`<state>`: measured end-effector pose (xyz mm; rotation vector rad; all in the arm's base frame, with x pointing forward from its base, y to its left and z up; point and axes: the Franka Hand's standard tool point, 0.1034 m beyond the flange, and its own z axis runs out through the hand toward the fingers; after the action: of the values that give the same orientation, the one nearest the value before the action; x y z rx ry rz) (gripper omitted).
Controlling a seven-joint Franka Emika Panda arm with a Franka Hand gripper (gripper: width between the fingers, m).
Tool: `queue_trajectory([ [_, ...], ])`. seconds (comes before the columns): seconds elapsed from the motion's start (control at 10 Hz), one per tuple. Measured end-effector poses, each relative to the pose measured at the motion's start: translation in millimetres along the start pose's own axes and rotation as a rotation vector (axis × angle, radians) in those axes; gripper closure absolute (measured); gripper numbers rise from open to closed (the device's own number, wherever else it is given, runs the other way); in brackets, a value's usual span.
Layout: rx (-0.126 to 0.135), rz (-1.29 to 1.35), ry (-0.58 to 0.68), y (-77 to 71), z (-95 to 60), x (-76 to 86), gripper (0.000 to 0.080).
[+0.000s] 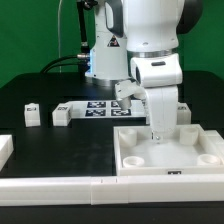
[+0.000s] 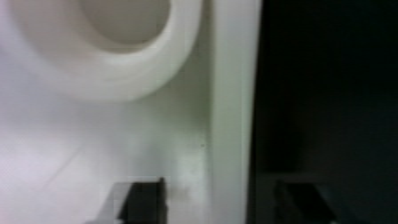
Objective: Assemble one leg
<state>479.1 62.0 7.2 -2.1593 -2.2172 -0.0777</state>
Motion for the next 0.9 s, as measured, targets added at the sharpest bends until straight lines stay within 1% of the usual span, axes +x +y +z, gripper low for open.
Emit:
queue_trajectory([
  [0.1, 0.0, 0.0, 0.0, 0.0, 0.0, 0.0, 0.0353],
  [0.2, 0.0, 0.0, 0.0, 0.0, 0.0, 0.0, 0.0226],
  [0.3, 0.0, 0.0, 0.0, 0.0, 0.0, 0.0, 0.0226],
  [0.4, 0.0, 0.0, 0.0, -0.1, 0.0, 0.0, 0.0166],
  [0.8, 0.0, 0.0, 0.0, -0.2, -0.3, -0.1, 0.0151],
  [0.9, -0.012, 0.028, -0.005, -3.6, -9.7, -0.6, 0.0151],
])
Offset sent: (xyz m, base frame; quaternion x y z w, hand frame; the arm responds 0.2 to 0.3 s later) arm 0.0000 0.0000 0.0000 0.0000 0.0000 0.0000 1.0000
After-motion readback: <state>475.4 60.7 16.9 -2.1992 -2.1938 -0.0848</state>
